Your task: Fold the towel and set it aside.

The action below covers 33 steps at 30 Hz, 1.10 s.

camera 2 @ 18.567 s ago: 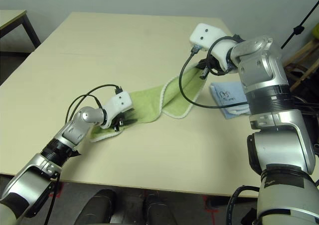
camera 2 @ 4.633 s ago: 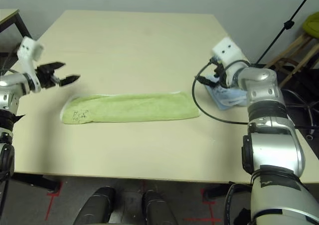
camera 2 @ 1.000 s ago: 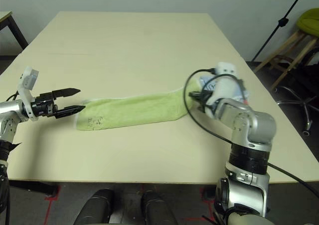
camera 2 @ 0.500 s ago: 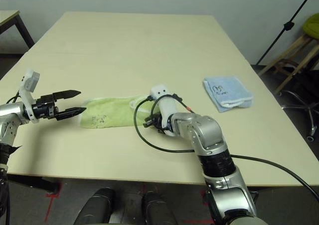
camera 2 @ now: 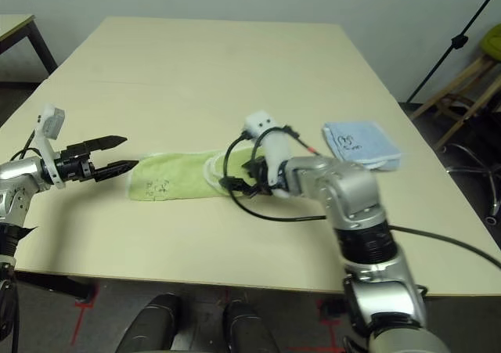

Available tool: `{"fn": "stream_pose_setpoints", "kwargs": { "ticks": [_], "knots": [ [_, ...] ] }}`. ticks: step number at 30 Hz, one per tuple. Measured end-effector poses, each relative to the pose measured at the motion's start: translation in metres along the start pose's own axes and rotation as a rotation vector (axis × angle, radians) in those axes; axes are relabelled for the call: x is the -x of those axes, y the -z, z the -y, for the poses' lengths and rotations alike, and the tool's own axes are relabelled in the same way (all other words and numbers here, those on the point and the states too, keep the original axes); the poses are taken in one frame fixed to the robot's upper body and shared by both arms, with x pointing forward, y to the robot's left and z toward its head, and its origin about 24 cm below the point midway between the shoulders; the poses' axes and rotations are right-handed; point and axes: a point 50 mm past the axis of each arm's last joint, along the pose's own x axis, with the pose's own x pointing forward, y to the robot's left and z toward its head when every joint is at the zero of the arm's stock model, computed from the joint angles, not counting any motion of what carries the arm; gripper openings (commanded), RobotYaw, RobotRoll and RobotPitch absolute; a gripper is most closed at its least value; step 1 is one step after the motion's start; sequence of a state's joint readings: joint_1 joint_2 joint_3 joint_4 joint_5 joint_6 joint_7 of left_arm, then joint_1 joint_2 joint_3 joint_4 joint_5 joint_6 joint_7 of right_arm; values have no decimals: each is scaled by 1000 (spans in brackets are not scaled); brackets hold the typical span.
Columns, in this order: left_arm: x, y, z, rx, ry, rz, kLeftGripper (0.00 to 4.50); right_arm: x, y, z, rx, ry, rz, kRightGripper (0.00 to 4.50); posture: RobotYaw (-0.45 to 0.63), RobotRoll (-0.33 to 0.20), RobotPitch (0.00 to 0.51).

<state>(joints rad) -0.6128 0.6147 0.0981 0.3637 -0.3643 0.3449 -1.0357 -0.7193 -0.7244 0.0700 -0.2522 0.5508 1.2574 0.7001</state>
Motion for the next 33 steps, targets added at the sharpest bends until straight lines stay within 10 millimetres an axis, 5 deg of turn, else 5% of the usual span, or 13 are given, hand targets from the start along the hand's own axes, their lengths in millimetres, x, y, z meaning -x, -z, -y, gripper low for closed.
{"fn": "stream_pose_setpoints", "kwargs": {
  "ticks": [3, 5, 8, 12, 16, 19, 25, 27, 33],
  "knots": [
    [-22, -9, 10, -10, -49, -10, 4500, 16, -23, 29, 15, 133, 150, 4469, 97, 0, 108],
    [-40, -12, 26, -2, -10, 7, 4500, 25, -22, 51, 18, 259, 180, 4469, 97, 0, 108],
    [-69, -14, 53, 36, 46, 39, 4500, 17, 0, 69, 36, 349, 186, 4469, 98, 0, 107],
    [-100, -10, 87, 61, 134, 40, 4500, -16, 34, 64, 26, 329, 153, 4469, 89, 0, 110],
    [-118, -17, 106, 64, 209, 62, 3600, -38, 48, 55, -29, 306, 164, 3545, 92, 0, 110],
    [-127, -21, 118, 0, 286, 42, 2530, -48, 48, 50, -45, 291, 190, 2343, 91, 0, 110],
    [-142, 13, 132, -57, 368, -114, 468, -63, 55, 44, -86, 281, 190, 65, 76, 0, 111],
    [-144, 22, 133, -55, 366, -152, 64, -68, 58, 44, -100, 284, 184, 0, 77, 0, 110],
    [-146, 41, 126, -82, 304, -227, 64, -77, 76, 43, -97, 302, 109, 0, 82, 0, 111]
  ]
}}
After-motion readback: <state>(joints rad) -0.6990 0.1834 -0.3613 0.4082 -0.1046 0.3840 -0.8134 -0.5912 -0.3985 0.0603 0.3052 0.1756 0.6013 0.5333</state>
